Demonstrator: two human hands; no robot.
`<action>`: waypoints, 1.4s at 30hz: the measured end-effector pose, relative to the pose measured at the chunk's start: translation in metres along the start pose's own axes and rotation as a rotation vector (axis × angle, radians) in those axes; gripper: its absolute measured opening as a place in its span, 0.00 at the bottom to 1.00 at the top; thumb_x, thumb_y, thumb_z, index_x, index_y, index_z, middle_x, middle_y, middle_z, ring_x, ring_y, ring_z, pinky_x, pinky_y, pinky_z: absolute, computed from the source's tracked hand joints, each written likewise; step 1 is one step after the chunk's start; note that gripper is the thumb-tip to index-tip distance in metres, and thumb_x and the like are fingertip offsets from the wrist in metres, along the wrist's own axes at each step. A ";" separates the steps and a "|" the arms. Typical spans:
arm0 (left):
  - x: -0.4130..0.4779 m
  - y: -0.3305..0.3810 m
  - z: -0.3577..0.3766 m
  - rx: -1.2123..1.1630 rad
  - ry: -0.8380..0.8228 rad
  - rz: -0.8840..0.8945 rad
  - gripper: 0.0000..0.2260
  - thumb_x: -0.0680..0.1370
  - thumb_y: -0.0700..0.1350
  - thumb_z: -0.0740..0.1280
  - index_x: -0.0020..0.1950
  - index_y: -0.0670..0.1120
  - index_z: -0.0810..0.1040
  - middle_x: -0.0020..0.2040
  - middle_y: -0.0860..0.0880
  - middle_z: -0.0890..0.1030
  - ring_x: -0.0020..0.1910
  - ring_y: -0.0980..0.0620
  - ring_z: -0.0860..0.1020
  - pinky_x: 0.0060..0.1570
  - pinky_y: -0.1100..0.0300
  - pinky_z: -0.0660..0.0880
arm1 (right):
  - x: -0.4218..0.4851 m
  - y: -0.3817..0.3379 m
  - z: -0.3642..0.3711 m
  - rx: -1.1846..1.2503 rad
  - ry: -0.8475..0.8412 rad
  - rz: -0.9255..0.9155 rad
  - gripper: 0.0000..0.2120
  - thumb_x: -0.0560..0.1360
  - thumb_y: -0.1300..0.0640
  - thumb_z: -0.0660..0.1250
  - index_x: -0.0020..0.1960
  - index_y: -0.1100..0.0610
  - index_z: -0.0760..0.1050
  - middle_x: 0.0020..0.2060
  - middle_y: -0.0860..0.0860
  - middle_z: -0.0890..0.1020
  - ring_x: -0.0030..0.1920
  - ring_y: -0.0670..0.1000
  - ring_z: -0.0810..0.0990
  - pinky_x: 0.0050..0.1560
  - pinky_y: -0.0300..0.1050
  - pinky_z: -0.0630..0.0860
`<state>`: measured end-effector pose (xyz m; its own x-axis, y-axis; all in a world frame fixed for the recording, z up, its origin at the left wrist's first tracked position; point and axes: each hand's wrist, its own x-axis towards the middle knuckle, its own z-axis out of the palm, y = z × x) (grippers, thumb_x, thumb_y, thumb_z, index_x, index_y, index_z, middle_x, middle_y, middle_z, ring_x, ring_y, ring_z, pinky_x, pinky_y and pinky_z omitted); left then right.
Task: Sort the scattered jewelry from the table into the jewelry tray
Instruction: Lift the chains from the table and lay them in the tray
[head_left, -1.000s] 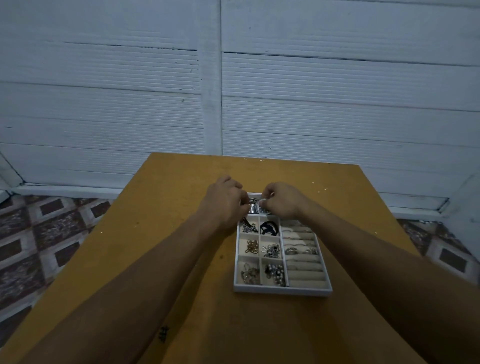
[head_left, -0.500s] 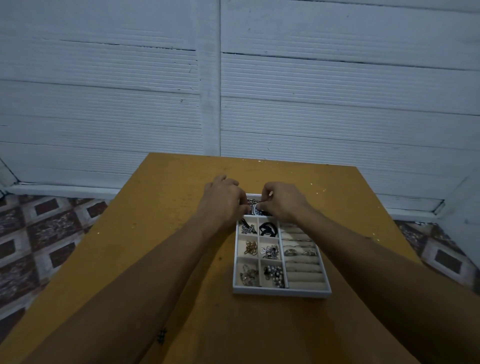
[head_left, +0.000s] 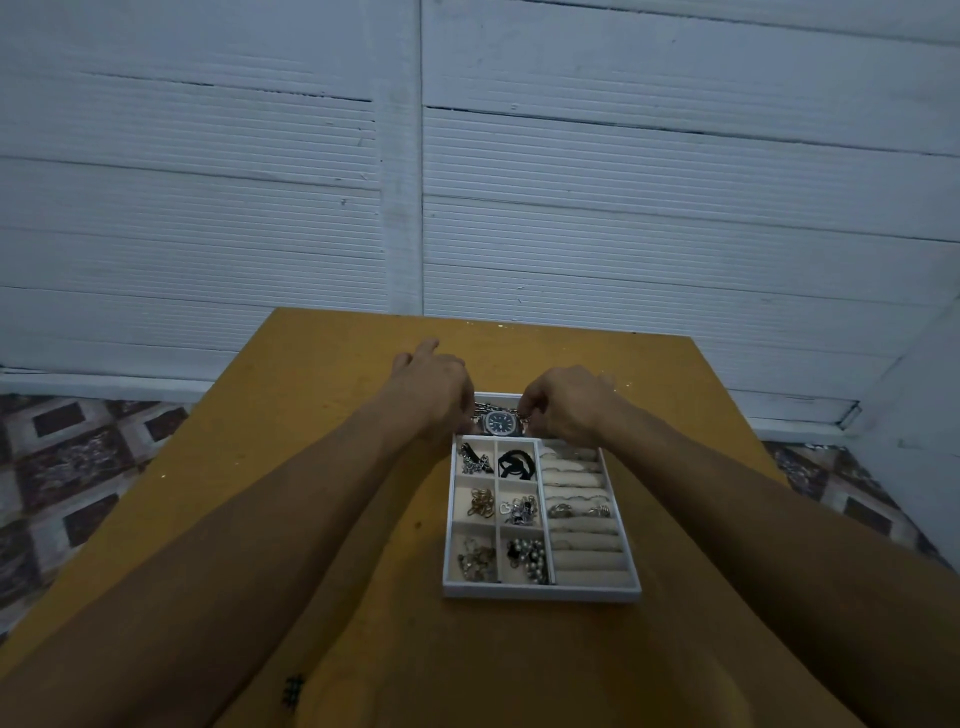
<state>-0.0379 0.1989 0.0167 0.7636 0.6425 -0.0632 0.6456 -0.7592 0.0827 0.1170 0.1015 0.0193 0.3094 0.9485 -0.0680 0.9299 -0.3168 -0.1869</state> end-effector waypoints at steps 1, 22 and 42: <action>0.000 0.000 0.000 -0.002 -0.005 -0.001 0.12 0.73 0.57 0.71 0.52 0.54 0.83 0.72 0.52 0.69 0.77 0.44 0.50 0.70 0.41 0.52 | 0.001 0.000 0.001 -0.016 -0.009 -0.001 0.09 0.74 0.50 0.71 0.53 0.46 0.81 0.50 0.43 0.83 0.59 0.50 0.75 0.66 0.57 0.59; -0.006 -0.001 -0.003 0.001 -0.026 -0.011 0.12 0.75 0.56 0.69 0.53 0.52 0.82 0.72 0.49 0.70 0.77 0.44 0.52 0.71 0.41 0.54 | 0.004 0.003 0.000 0.023 -0.056 0.023 0.08 0.74 0.55 0.71 0.52 0.47 0.83 0.50 0.44 0.84 0.58 0.50 0.77 0.70 0.62 0.59; -0.146 0.036 0.035 -0.821 0.279 -0.217 0.24 0.75 0.46 0.71 0.70 0.51 0.71 0.53 0.53 0.80 0.44 0.61 0.77 0.41 0.66 0.73 | -0.158 0.025 0.025 0.670 0.185 0.252 0.20 0.76 0.58 0.68 0.68 0.54 0.71 0.51 0.43 0.77 0.46 0.39 0.76 0.41 0.34 0.73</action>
<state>-0.1263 0.0745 -0.0059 0.5267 0.8467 0.0747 0.4871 -0.3727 0.7898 0.0866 -0.0563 0.0003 0.5813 0.8130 -0.0326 0.5238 -0.4045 -0.7497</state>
